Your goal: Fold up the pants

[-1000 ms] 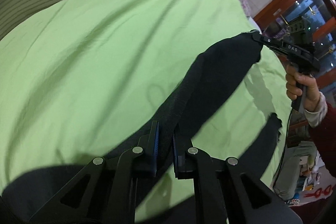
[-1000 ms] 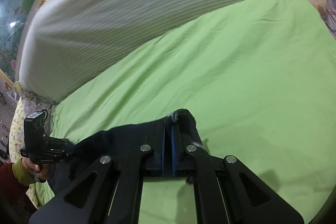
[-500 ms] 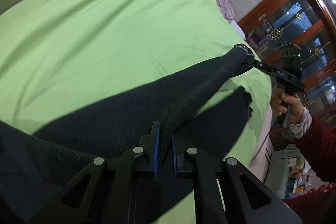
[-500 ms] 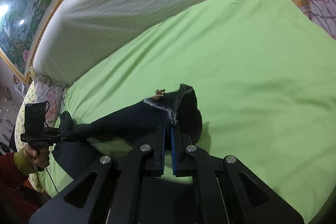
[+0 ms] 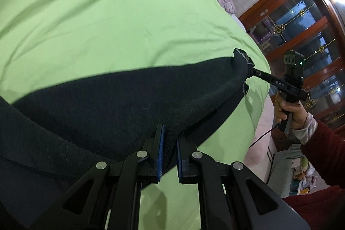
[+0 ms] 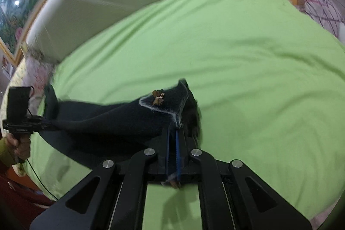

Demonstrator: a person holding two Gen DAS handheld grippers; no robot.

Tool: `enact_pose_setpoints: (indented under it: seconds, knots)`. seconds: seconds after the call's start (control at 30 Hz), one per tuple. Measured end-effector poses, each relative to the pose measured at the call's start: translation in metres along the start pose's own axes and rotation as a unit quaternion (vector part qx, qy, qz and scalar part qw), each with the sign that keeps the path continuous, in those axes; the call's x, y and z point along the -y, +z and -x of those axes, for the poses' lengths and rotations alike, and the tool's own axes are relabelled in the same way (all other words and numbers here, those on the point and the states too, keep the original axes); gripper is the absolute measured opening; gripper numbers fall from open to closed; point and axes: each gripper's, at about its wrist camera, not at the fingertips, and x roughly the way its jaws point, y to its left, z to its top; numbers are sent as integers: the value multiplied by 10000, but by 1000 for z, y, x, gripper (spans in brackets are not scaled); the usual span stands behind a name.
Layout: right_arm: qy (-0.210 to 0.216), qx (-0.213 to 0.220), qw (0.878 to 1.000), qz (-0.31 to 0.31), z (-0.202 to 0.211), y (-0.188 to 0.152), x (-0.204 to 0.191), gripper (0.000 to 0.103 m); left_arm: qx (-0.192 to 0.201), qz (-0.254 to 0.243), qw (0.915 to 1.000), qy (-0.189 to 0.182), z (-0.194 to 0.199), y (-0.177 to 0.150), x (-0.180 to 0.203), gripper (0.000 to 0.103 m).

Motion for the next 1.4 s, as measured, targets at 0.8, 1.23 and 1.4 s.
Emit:
enact_pose_setpoints:
  seconds: [0.8, 1.23, 1.4]
  knots:
    - [-102, 701, 9916, -1084, 47, -3, -26, 49, 316, 1367, 9892, 419, -1, -32, -19, 62]
    - [1468, -260, 9881, 381, -48, 8, -182, 50, 877, 3435, 9278, 1163, 57, 14, -85, 75]
    - [1857, -709, 9734, 1143, -87, 5, -244, 50, 880, 4131, 8935, 1526, 55, 43, -102, 76]
